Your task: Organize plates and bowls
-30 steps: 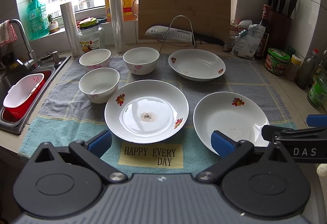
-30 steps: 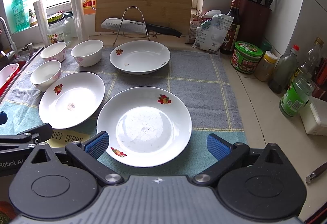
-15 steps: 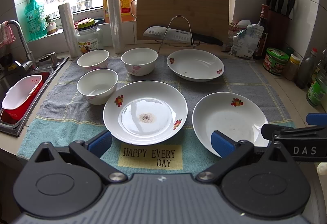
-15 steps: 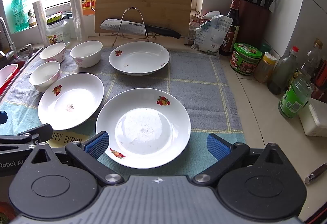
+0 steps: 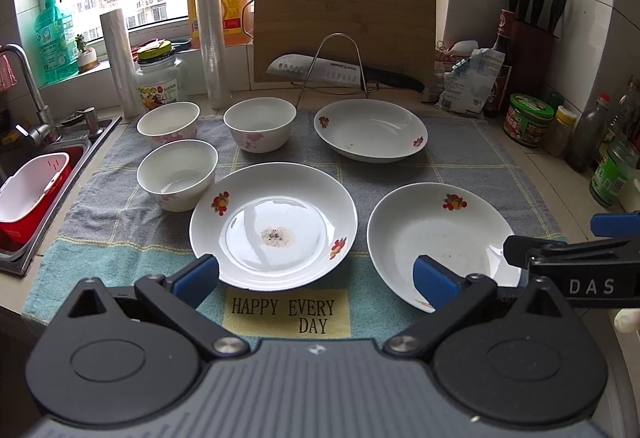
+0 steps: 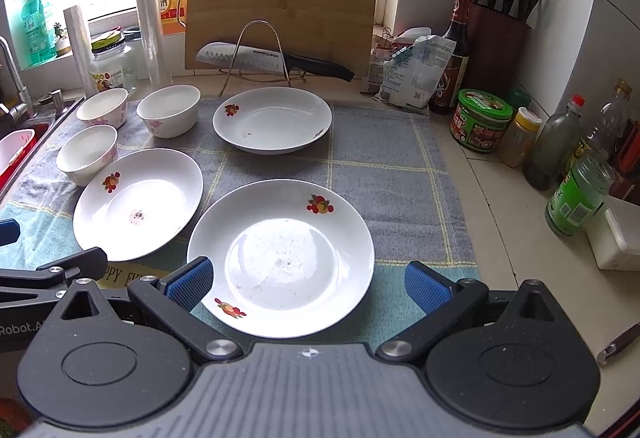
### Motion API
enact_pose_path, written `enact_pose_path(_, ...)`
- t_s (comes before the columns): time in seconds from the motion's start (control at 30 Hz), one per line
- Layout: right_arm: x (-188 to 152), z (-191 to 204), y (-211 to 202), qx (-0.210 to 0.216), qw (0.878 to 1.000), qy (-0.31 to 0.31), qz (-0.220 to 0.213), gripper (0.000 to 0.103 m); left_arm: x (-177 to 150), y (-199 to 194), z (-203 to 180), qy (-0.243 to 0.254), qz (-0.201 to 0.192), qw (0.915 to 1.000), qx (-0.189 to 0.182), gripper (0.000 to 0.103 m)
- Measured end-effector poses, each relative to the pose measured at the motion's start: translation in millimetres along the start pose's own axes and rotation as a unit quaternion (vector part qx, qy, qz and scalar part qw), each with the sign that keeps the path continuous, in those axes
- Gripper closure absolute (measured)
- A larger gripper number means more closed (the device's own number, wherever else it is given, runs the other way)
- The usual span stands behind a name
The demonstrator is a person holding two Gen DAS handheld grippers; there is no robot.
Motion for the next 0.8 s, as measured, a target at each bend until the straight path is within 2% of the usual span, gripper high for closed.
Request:
enact_pose_path(0.37, 1.6, -4.8, 6.5, 0.008, 1.000, -0.015, -0.024, 0.000, -7.4, 13.6, -5.4, 0.017, -0.010, 0.9990, -0.041, 0.001)
enact_pose_path(0.6, -8.6, -23.6, 24.2, -0.008, 1.000, -0.010, -0.012, 0.000, -19.0, 30.1, -18.0, 0.044, -0.004, 0.9966, -0.070, 0.001)
enact_pose_path(0.8, -17.2, -43.6, 34.5, -0.023, 1.000, 0.004, 0.000, 0.000, -37.2, 48.1, -36.6, 0.088, 0.002, 0.9906, -0.105, 0.001)
Point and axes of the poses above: each gripper's, at about its wrist camera, not at the fingertips, and y roughly the way its jaws point, z to its left, x to its top, the point moved 7 cm from there along y, roughly the way its jaws point, and after that the axes turned 11 degrees about x, right-handed, at the moved point
